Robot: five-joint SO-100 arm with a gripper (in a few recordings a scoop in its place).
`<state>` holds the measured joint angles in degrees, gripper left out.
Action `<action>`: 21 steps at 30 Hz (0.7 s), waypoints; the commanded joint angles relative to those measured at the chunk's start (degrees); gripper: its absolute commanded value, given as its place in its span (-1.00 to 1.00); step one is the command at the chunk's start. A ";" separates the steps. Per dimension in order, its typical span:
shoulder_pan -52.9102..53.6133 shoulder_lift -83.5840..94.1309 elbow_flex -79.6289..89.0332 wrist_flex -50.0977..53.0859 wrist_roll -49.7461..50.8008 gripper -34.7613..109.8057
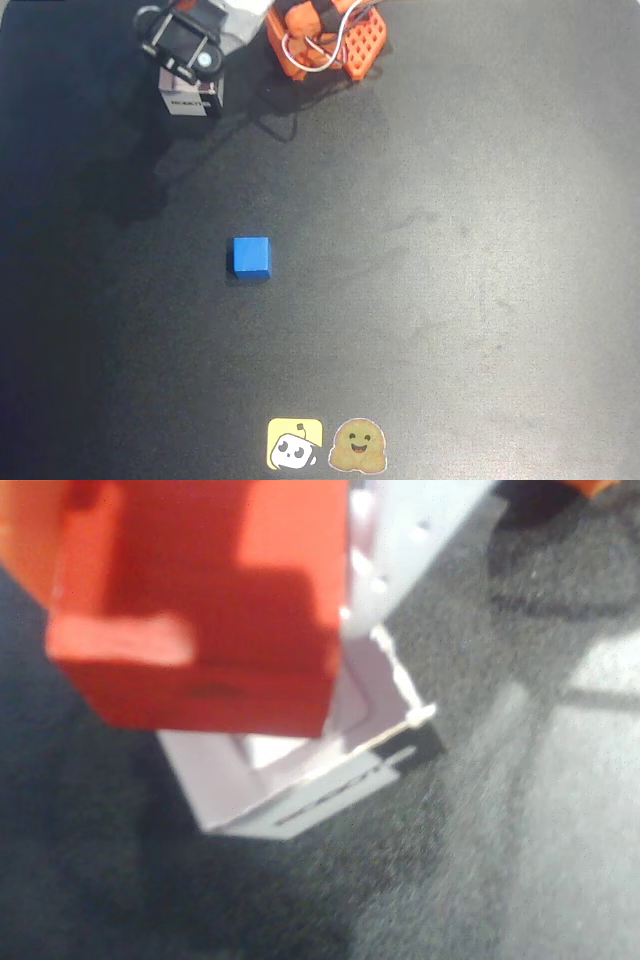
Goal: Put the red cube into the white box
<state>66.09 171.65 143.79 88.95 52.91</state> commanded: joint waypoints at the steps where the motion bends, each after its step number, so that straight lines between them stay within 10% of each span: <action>1: 0.26 0.26 -1.05 -0.26 0.88 -0.37; 21: 2.20 1.76 1.14 -3.60 -4.39 -0.32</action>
<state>68.03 172.00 145.11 86.04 48.96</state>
